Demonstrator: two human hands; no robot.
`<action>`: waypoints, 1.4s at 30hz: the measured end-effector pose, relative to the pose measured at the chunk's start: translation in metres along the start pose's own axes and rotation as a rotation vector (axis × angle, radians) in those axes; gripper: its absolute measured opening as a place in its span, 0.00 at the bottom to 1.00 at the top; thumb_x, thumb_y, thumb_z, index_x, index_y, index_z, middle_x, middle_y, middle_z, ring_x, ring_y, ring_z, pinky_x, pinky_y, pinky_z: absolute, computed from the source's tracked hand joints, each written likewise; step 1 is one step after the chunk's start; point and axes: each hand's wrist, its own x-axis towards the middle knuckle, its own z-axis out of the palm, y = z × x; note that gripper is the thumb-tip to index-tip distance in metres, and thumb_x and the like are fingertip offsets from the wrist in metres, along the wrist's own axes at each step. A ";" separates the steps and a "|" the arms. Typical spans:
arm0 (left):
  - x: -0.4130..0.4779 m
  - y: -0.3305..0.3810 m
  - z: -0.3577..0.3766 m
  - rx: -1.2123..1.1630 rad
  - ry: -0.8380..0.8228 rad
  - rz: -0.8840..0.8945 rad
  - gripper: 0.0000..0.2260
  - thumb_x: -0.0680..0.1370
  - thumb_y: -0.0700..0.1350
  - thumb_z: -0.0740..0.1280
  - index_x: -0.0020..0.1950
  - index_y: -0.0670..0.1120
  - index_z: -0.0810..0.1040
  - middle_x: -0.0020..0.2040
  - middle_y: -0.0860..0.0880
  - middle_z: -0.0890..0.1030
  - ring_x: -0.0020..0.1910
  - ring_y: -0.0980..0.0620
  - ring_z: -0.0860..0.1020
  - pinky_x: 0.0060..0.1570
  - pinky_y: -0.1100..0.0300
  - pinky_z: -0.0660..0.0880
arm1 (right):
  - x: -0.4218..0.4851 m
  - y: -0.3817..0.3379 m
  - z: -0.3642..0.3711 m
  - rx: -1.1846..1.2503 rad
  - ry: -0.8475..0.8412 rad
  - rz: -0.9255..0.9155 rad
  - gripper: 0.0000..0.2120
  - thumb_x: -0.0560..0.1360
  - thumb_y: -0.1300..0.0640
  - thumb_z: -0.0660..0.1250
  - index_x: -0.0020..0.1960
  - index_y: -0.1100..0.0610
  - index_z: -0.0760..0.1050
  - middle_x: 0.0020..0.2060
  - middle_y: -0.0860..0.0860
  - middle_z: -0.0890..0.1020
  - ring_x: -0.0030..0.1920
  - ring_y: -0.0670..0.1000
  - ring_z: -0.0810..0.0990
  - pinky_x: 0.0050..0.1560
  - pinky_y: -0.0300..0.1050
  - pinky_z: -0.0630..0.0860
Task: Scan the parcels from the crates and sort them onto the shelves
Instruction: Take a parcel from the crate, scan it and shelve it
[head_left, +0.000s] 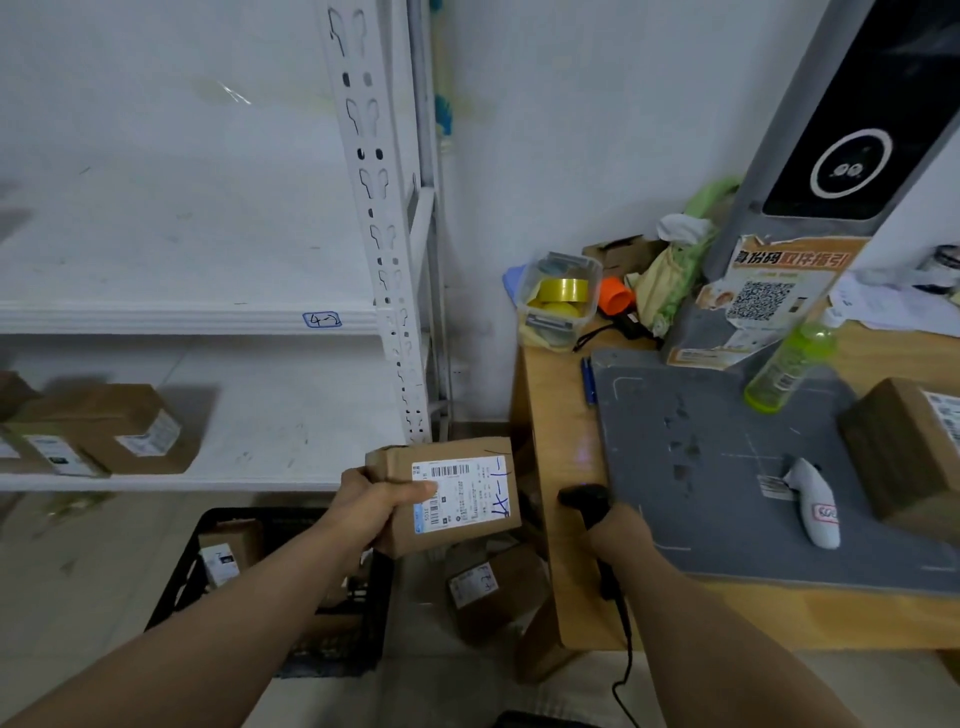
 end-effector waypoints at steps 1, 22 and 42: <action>-0.001 -0.001 0.002 -0.003 0.006 -0.003 0.37 0.63 0.52 0.83 0.68 0.48 0.73 0.53 0.49 0.87 0.49 0.48 0.86 0.43 0.49 0.84 | -0.002 0.000 -0.002 -0.020 -0.013 -0.010 0.22 0.79 0.59 0.65 0.71 0.65 0.68 0.47 0.56 0.76 0.45 0.54 0.77 0.41 0.48 0.77; -0.027 -0.005 0.015 -0.076 0.425 -0.015 0.48 0.50 0.55 0.85 0.64 0.45 0.67 0.56 0.40 0.79 0.51 0.39 0.82 0.38 0.44 0.84 | -0.094 -0.040 -0.066 0.618 -0.672 -0.372 0.12 0.73 0.64 0.70 0.57 0.59 0.79 0.41 0.53 0.80 0.36 0.50 0.78 0.38 0.44 0.76; -0.038 -0.002 -0.007 -0.078 0.474 0.047 0.44 0.60 0.50 0.86 0.65 0.46 0.61 0.62 0.40 0.74 0.59 0.40 0.77 0.38 0.52 0.81 | -0.127 -0.069 -0.045 0.645 -0.569 -0.470 0.17 0.75 0.61 0.71 0.62 0.63 0.76 0.39 0.54 0.81 0.34 0.50 0.77 0.35 0.44 0.75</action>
